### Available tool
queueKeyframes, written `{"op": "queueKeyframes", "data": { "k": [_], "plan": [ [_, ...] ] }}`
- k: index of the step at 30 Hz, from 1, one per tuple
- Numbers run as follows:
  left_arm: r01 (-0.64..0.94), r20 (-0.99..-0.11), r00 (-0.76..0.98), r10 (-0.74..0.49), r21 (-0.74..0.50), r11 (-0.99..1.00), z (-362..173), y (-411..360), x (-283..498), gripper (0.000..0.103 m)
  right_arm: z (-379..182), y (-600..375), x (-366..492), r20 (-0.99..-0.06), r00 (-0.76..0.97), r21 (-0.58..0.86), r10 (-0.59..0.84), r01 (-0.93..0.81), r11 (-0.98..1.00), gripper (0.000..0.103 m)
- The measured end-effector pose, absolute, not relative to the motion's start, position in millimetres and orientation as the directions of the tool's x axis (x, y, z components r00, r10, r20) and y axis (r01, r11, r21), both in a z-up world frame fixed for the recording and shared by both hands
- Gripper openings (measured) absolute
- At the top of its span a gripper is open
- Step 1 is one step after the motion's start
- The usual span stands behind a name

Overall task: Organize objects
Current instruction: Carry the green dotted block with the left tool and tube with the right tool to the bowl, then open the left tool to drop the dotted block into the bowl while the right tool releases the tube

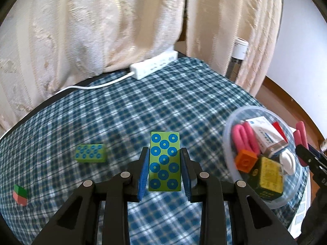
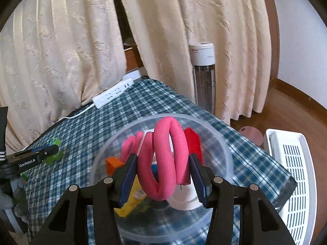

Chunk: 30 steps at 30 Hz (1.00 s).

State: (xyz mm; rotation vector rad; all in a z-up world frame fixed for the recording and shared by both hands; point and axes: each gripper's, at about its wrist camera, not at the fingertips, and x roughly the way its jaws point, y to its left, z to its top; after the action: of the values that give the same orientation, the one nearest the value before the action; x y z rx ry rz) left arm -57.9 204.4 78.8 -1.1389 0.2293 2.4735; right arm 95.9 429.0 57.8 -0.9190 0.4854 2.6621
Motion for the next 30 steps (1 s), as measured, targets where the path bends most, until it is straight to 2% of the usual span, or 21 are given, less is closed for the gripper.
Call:
{"op": "queueKeyframes", "data": {
  "k": [19,30],
  "plan": [
    [-0.56,-0.786,-0.487,0.382,-0.055,-0.827,66.0,292.9,-54.7,0.03,36.2,465.3,110.1,-0.64,-0.758,0.292,0.124,-0.389,-0.874,0.054],
    [-0.599,-0.793,-0.457,0.404,-0.062,-0.798,56.9,325.6,-61.2,0.03,32.9,464.8,106.3,-0.639,-0.761,0.286,0.117,-0.376,-0.881,0.054]
  ]
}}
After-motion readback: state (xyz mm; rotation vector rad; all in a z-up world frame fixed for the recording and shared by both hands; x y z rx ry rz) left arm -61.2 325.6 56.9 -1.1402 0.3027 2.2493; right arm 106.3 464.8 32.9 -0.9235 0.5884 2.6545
